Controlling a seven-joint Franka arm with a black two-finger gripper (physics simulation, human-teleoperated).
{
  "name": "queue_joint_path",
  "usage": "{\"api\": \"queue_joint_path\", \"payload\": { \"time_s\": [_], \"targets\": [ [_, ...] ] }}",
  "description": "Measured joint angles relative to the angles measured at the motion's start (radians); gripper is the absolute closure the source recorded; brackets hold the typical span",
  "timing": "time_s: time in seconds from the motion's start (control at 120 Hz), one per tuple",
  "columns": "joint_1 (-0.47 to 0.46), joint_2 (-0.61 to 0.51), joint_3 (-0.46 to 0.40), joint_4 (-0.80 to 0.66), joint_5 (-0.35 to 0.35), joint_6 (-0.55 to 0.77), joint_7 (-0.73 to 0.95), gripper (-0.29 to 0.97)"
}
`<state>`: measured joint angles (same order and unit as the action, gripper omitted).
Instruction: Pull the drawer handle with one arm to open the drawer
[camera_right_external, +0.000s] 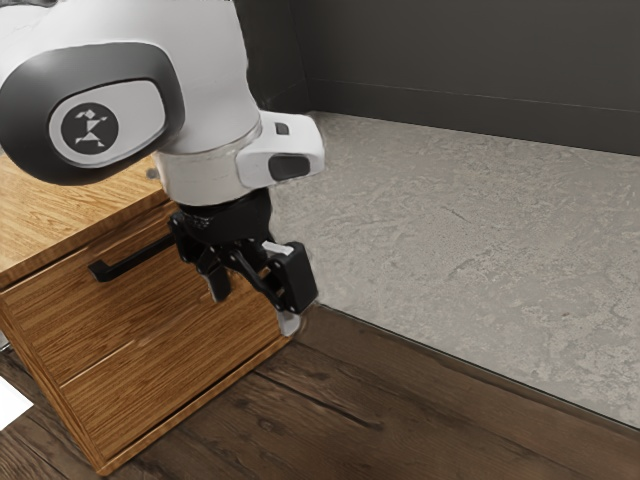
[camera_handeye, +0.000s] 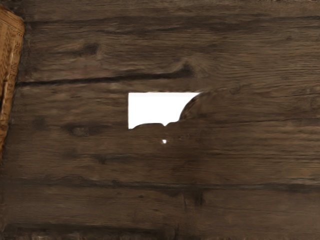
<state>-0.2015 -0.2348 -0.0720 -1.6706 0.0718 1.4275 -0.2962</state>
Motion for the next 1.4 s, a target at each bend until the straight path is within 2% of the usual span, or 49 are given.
{"api": "queue_joint_path", "payload": {
  "time_s": [0.125,0.275,0.392,0.542,0.733,1.042,1.4],
  "targets": [
    [0.055,-0.01,-0.002,-0.021,0.037,0.029,-0.029,0.0],
    [0.057,-0.012,-0.009,-0.011,0.158,0.036,-0.016,0.0],
    [0.057,-0.026,-0.01,0.021,0.208,-0.017,0.0,0.0],
    [0.06,-0.083,-0.012,-0.019,0.222,-0.086,0.015,0.0],
    [0.064,-0.077,-0.01,-0.066,0.254,-0.112,0.025,0.0],
    [0.081,-0.062,-0.006,-0.094,0.34,0.027,0.048,0.0],
    [0.062,-0.045,-0.008,-0.094,0.352,0.078,0.073,0.0]
  ]
}}
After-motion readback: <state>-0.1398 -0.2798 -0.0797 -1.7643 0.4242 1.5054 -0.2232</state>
